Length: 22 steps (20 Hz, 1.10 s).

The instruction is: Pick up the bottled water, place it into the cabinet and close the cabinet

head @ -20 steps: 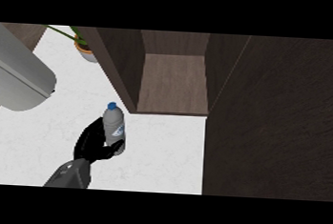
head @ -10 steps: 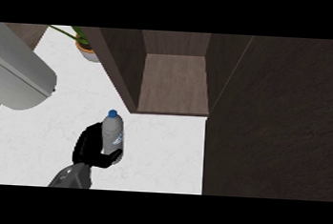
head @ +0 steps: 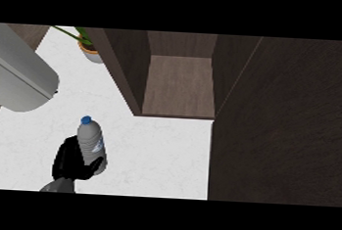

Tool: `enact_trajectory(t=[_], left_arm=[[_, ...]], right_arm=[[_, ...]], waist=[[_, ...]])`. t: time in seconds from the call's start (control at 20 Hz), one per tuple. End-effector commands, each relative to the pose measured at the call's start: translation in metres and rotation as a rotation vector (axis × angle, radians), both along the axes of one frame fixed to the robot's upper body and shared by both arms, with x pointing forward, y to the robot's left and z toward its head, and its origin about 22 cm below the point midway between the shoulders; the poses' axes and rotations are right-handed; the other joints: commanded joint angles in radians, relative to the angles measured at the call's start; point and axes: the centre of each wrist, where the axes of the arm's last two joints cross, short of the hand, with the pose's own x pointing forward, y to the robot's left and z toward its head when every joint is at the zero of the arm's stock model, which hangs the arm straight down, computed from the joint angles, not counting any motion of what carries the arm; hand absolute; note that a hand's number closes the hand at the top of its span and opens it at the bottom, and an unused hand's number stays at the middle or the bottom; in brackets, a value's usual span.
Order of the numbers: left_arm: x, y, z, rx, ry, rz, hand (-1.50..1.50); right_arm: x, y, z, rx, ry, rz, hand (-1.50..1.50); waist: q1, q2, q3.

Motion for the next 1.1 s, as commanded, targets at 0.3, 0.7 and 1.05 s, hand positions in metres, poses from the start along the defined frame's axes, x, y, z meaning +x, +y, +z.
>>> enact_trajectory(t=[0.3, 0.7, 1.05], left_arm=[[0.005, -0.015, 0.048, -0.046, -0.06, -0.059, 1.5], [-0.006, -0.039, 0.082, 0.005, -0.081, -0.106, 1.5], [0.034, -0.109, 0.146, 0.056, -0.12, -0.115, 1.5]], right_arm=[[0.01, 0.018, 0.0, 0.005, 0.009, 0.022, -1.5], [0.001, 0.013, -0.019, 0.031, -0.003, 0.011, -1.5], [0.002, 0.019, -0.001, 0.024, 0.009, 0.052, -1.5]], waist=[[0.009, -0.002, 0.001], [-0.001, 0.0, 0.0], [-0.004, 0.001, 0.0]])
